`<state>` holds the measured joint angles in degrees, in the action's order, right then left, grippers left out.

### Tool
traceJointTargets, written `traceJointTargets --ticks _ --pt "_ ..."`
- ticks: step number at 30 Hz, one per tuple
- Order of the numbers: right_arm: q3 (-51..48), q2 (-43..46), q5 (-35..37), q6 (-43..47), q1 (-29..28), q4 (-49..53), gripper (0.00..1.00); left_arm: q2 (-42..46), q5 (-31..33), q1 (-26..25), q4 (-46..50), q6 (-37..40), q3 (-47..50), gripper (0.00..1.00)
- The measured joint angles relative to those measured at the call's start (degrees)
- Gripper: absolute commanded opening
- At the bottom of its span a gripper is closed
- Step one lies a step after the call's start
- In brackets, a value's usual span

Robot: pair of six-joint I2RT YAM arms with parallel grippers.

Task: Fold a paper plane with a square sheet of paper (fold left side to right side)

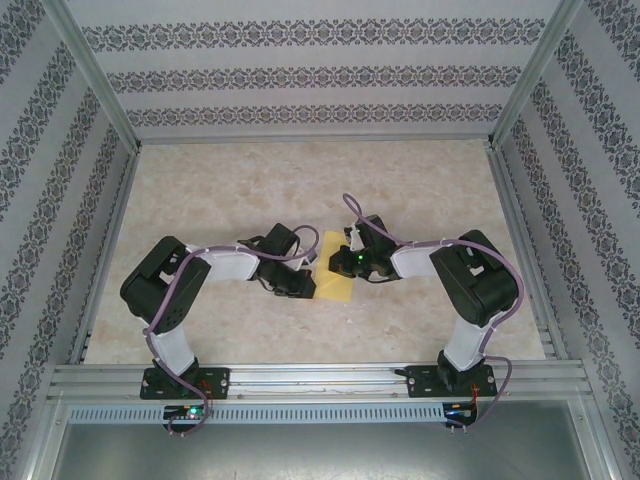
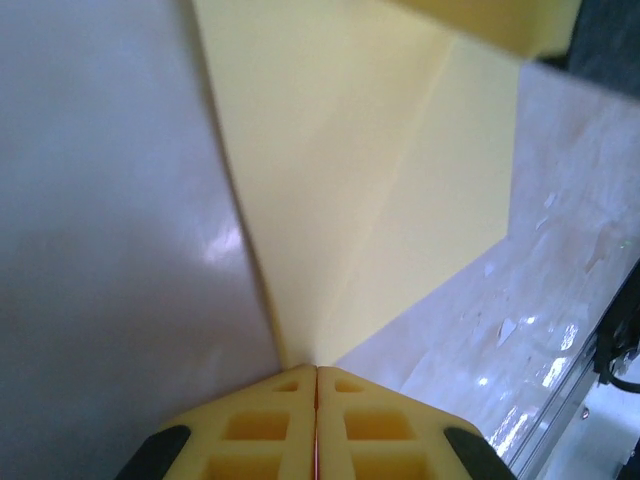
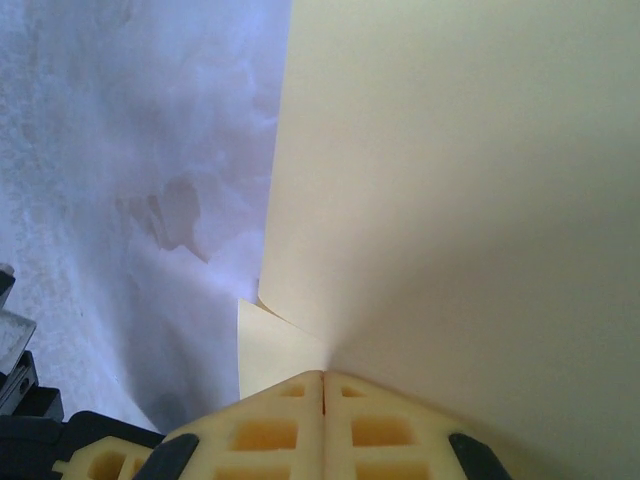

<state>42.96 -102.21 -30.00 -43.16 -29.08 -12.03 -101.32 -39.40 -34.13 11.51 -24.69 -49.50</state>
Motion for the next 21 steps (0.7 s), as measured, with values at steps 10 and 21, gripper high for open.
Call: traceJointTargets --ticks 10,21 --pt "0.0 0.0 -0.1 0.0 0.1 0.2 0.00 4.1 0.0 0.1 3.1 0.1 -2.8 0.08" --pt "0.4 0.0 -0.1 0.0 -0.1 0.8 0.00 -5.4 1.1 0.1 2.7 0.3 -7.9 0.05"
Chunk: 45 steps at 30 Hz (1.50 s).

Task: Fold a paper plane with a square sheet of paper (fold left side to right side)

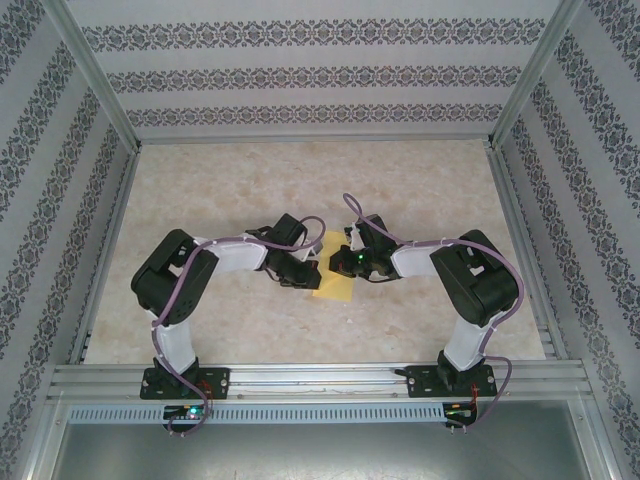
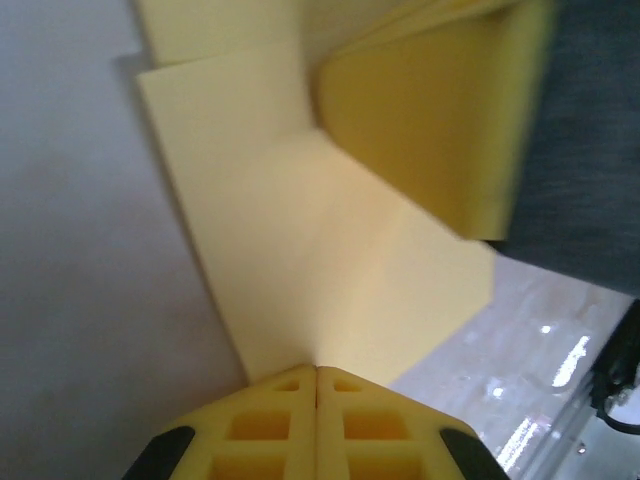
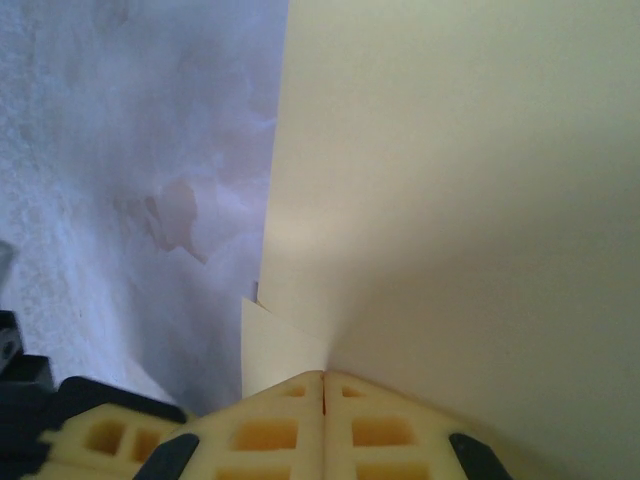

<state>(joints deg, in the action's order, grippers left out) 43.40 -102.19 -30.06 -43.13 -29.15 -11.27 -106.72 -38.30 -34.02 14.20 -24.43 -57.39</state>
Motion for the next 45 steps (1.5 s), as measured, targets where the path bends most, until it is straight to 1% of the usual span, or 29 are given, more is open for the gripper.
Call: traceJointTargets --ticks 9,13,18,26,35,45 --pt "0.9 1.3 0.0 -0.1 0.0 3.7 0.00 0.4 0.5 0.0 -1.1 0.0 0.9 0.03" --pt "0.9 5.2 0.5 -0.2 -1.0 5.7 0.00 1.3 1.2 -0.1 -2.1 -0.2 2.2 0.01" --pt "0.2 8.7 1.2 -1.2 -3.0 5.7 0.00 1.7 1.7 -0.1 -2.6 -0.9 2.7 0.00" --pt "-2.1 6.6 2.2 -4.1 -6.6 5.0 0.00 1.8 1.9 -0.1 -2.7 -1.6 2.8 0.00" --pt "-2.3 4.4 2.6 -6.0 -7.0 3.1 0.00 1.8 2.0 -0.1 -2.7 -1.8 2.8 0.00" --pt "-2.8 3.3 2.8 -6.1 -6.6 1.5 0.00 1.8 2.3 -0.1 -2.7 -2.0 2.8 0.00"
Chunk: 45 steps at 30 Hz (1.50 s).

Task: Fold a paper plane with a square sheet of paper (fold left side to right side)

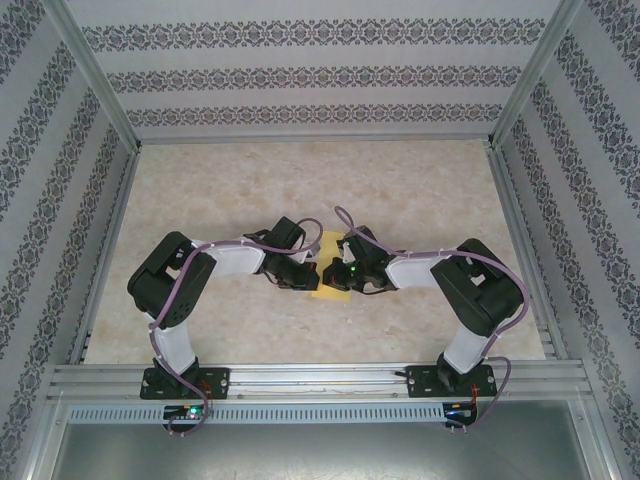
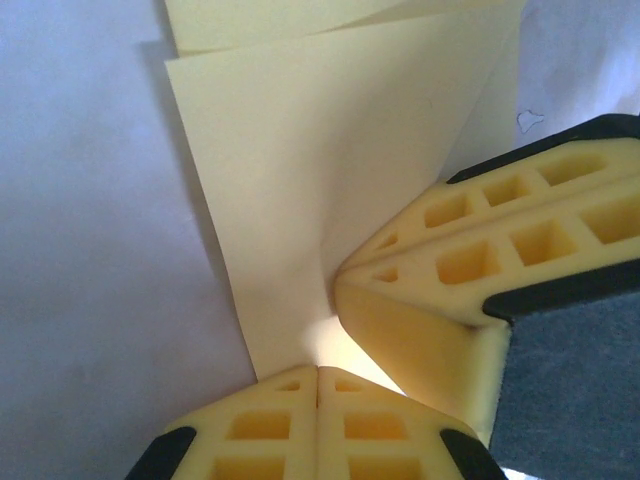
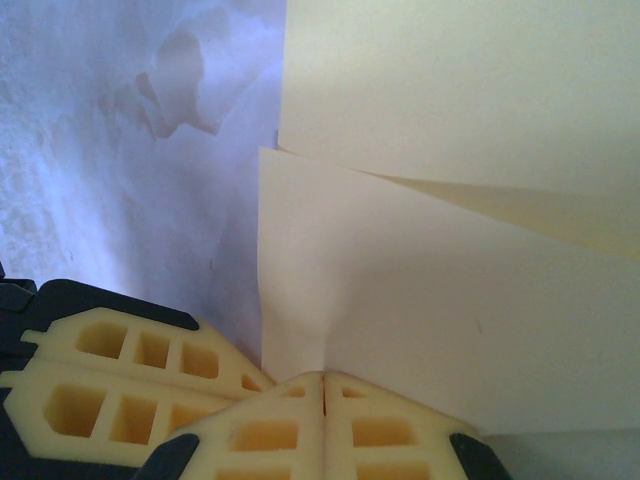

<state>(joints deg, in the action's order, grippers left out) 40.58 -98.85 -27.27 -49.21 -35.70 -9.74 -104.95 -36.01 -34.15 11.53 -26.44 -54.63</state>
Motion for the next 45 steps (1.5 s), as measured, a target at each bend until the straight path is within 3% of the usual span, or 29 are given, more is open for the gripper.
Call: traceJointTargets --ticks 19,27,39,45 --pt "-0.6 1.0 -1.6 4.2 9.2 1.8 0.00 -0.1 -0.2 0.0 -0.2 -0.7 0.0 0.01" --pt "-1.2 6.6 0.1 6.9 13.7 5.7 0.00 0.5 -0.3 0.0 -0.2 -2.1 -0.2 0.18" --pt "-7.0 16.1 0.4 10.3 17.1 6.2 0.45 4.5 0.3 5.0 -0.1 -1.8 -3.4 0.36" --pt "-9.2 18.8 0.4 10.6 17.2 6.1 0.49 0.2 -0.2 5.3 -0.2 -1.2 -5.3 0.37"
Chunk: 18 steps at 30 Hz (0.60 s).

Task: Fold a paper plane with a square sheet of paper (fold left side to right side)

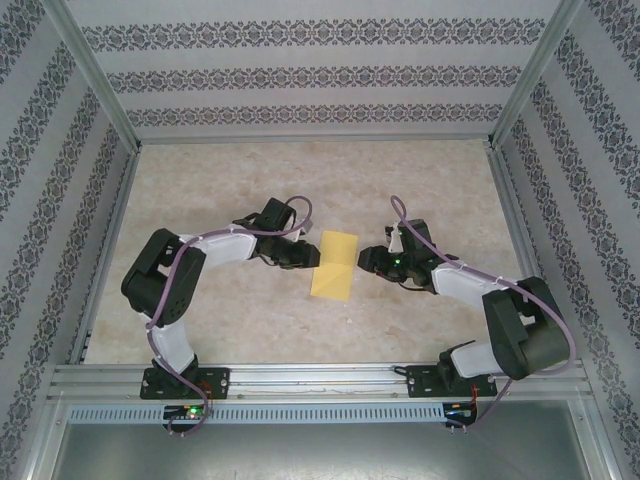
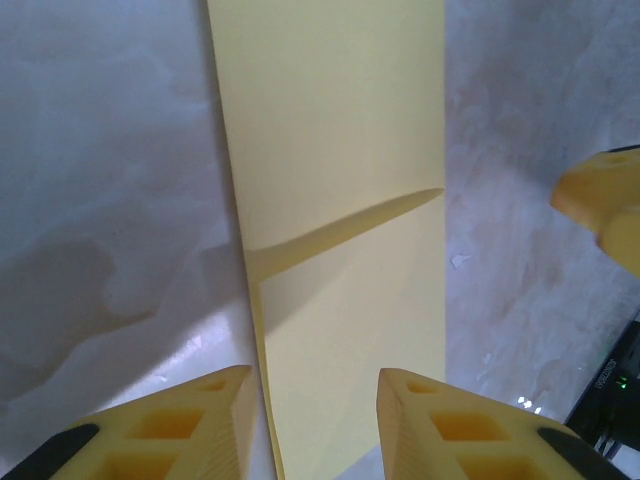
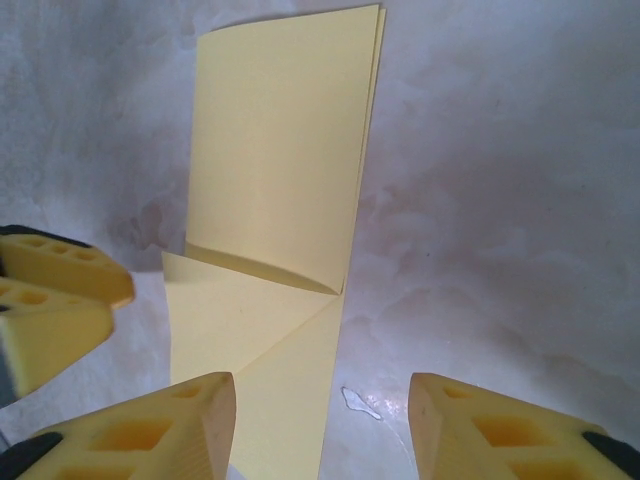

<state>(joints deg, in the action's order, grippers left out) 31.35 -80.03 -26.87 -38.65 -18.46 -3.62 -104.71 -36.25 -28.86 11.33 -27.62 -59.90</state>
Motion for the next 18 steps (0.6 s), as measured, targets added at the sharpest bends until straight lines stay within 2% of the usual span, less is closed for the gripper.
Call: traceJointTargets --ticks 6,18 --pt "-0.3 0.4 0.0 0.1 0.4 -0.1 0.49 -2.9 -0.7 0.0 0.0 0.2 -1.0 0.36" --pt "-0.9 0.4 -0.2 0.1 0.4 0.0 0.46 -4.3 -2.6 0.0 -1.6 0.2 -1.4 0.14"
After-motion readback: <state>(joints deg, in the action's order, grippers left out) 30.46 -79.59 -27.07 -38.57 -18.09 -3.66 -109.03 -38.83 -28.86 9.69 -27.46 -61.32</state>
